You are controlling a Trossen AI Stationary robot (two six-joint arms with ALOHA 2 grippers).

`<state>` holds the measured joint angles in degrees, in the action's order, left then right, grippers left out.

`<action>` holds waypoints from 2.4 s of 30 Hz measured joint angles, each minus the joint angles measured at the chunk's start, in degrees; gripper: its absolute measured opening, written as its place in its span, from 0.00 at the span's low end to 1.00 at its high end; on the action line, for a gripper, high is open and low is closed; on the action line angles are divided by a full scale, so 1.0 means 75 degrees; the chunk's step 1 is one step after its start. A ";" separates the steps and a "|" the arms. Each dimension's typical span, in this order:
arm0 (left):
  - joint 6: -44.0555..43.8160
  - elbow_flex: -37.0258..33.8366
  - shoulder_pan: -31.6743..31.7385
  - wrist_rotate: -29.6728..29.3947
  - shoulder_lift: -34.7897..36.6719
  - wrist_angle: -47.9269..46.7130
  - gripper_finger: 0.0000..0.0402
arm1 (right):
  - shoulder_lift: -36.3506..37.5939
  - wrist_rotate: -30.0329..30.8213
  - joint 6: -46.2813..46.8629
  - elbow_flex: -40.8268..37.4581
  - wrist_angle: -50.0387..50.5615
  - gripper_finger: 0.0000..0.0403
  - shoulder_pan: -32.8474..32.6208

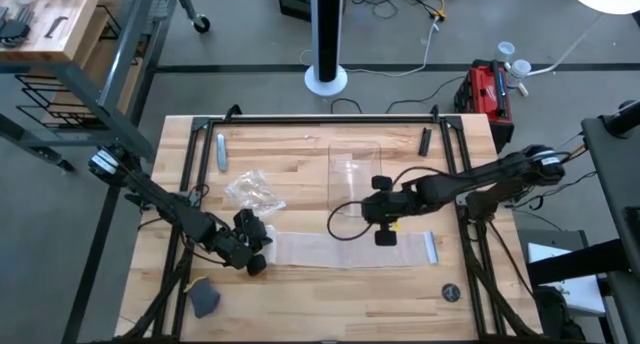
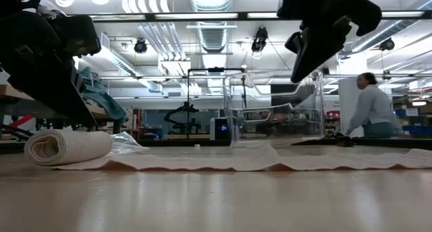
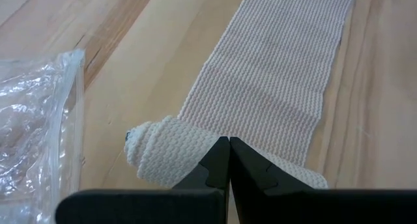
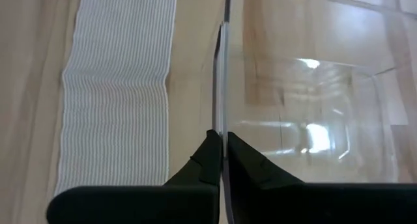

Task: Roll bandage
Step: Roll the brown bandage

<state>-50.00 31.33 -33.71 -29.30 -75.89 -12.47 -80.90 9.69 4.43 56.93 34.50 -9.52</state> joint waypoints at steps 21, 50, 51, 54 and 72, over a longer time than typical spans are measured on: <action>-0.0009 -0.0002 -0.0002 0.0069 0.0000 0.0054 0.00 | -0.0008 -0.0051 0.0752 -0.0094 0.0874 0.31 0.0000; 0.0409 0.1865 -0.0170 -0.0026 0.0013 -0.1984 0.00 | -0.1095 0.2560 0.1396 -0.0745 -0.5441 0.01 -0.2244; 0.0388 0.1860 -0.0238 -0.0026 0.0013 -0.2007 0.00 | -0.1379 0.2647 0.1393 -0.0582 -0.5414 0.01 -0.2230; 0.0009 0.1706 -0.0463 -0.0030 0.0016 -0.2003 0.00 | -0.2118 0.2862 0.1410 -0.0056 -0.5422 0.00 -0.2209; -0.1897 0.0572 -0.1020 -0.0568 0.0016 -0.1667 0.00 | -0.4767 0.2557 0.1691 0.2553 -0.4425 0.00 -0.1418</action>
<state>-64.23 35.62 -41.36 -33.56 -75.77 -24.97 -116.66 28.86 17.11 76.08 1.31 -20.16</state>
